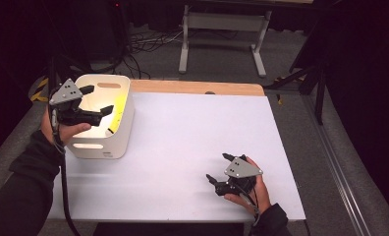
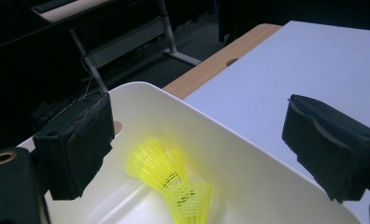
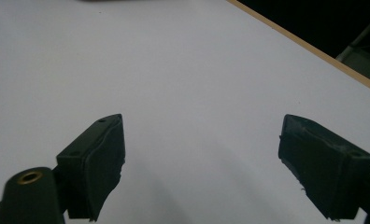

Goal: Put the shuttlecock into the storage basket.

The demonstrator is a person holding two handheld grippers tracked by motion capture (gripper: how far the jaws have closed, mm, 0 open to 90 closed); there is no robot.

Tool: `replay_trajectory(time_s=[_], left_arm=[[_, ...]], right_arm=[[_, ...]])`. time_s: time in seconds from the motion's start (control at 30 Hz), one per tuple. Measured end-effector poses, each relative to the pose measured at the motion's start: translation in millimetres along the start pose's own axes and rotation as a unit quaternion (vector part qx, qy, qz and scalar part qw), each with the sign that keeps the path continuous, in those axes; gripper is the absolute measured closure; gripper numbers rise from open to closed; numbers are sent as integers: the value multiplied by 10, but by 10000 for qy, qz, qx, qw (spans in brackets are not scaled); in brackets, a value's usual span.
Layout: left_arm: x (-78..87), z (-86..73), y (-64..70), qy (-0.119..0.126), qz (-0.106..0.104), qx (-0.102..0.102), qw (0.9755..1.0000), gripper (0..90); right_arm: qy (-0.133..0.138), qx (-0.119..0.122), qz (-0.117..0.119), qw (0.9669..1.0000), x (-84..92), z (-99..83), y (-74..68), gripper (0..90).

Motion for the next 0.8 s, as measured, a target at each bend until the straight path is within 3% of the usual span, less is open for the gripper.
replay_trajectory(time_s=[0.37,0.8], left_arm=[[73,19,81,190,-29,41,9998,99],[183,63,182,453,-18,-50,9990,94]], right_arm=[[23,-8,-32,10000,20,8,17,157],[161,-45,-78,9998,67,53,45,157]])
Point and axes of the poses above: each handheld gripper's, and its own axes: x roughly backward along the jaws, z roughly out of its top, y roughly to its right, the point moved 9 cm from there along -x, roughly forward along the jaws, and after that the axes turned 5 degrees about -x, right-handed, at the moved point
